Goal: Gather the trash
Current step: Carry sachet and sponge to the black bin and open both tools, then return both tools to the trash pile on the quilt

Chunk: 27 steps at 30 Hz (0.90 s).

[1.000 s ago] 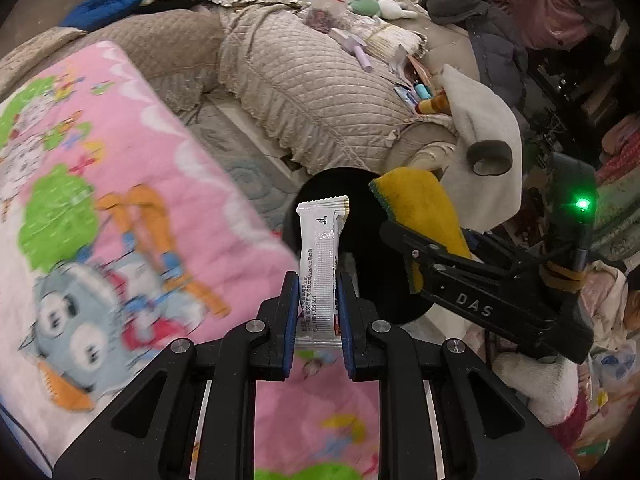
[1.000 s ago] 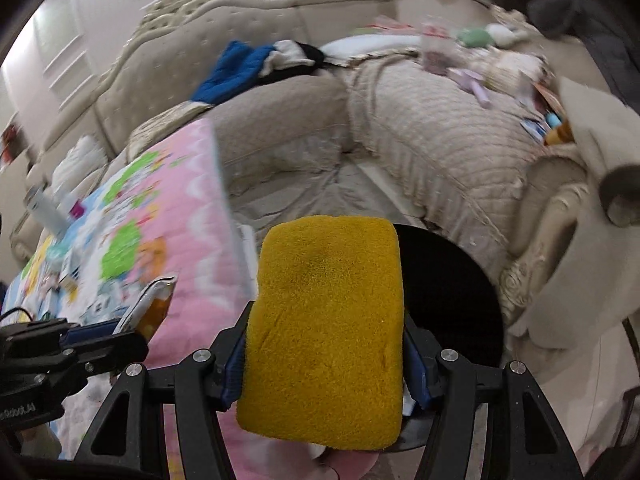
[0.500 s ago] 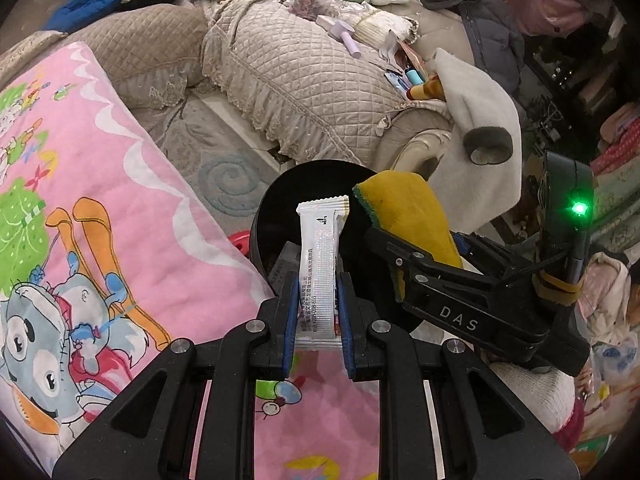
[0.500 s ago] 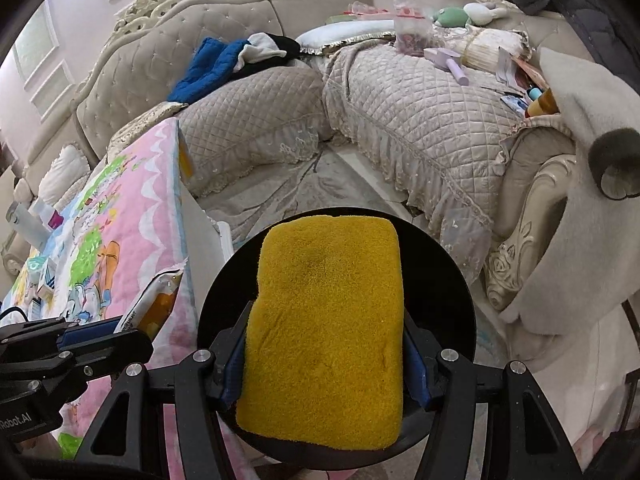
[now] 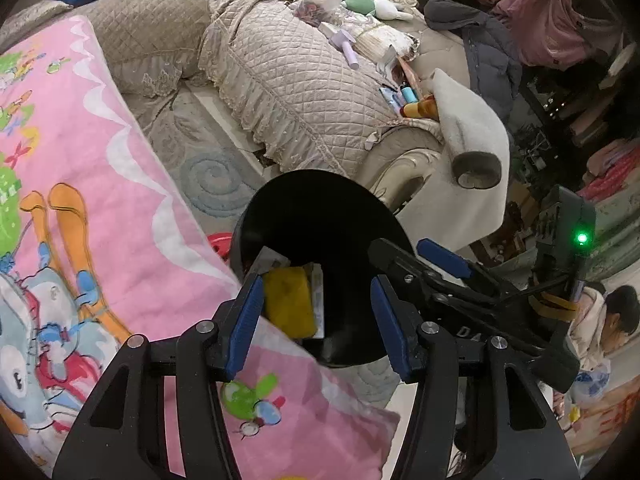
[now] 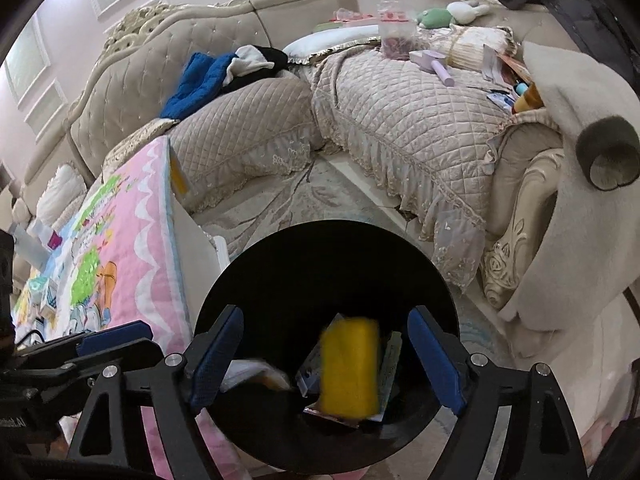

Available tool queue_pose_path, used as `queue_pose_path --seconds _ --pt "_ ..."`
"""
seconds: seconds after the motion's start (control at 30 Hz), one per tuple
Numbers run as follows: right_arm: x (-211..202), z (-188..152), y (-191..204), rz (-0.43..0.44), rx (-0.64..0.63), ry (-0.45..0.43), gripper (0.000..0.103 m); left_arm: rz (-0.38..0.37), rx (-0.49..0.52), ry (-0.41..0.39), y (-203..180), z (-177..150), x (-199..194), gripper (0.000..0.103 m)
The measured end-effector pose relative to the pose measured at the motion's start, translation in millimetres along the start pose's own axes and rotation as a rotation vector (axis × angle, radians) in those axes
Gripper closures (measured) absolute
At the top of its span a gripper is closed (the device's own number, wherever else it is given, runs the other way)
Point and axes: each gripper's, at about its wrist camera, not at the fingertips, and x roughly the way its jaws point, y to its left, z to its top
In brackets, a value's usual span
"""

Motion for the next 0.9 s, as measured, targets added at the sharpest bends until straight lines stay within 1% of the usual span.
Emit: queue_pose_path --seconds 0.07,0.2,0.27,0.5,0.57,0.73,0.9 --pt "-3 -2 2 0.013 0.002 -0.002 0.021 0.032 0.007 -0.007 1 -2 -6 0.049" --pt "-11 -8 15 0.044 -0.010 -0.014 0.021 0.128 0.030 -0.043 4 -10 -22 0.049" --pt "-13 -12 26 0.054 -0.029 -0.014 0.021 0.169 0.036 -0.058 8 -16 -35 0.049" --pt "-24 -23 69 0.110 -0.091 -0.014 0.021 0.277 0.020 -0.111 36 -42 -77 0.049" --pt "-26 -27 84 0.131 -0.109 -0.012 0.021 0.317 0.006 -0.122 46 -51 -91 0.049" --pt "-27 -39 130 0.195 -0.175 0.008 0.021 0.363 -0.063 -0.145 79 -73 -129 0.049" --pt "-23 -56 177 0.269 -0.238 0.041 0.021 0.442 -0.150 -0.177 123 -95 -174 0.049"
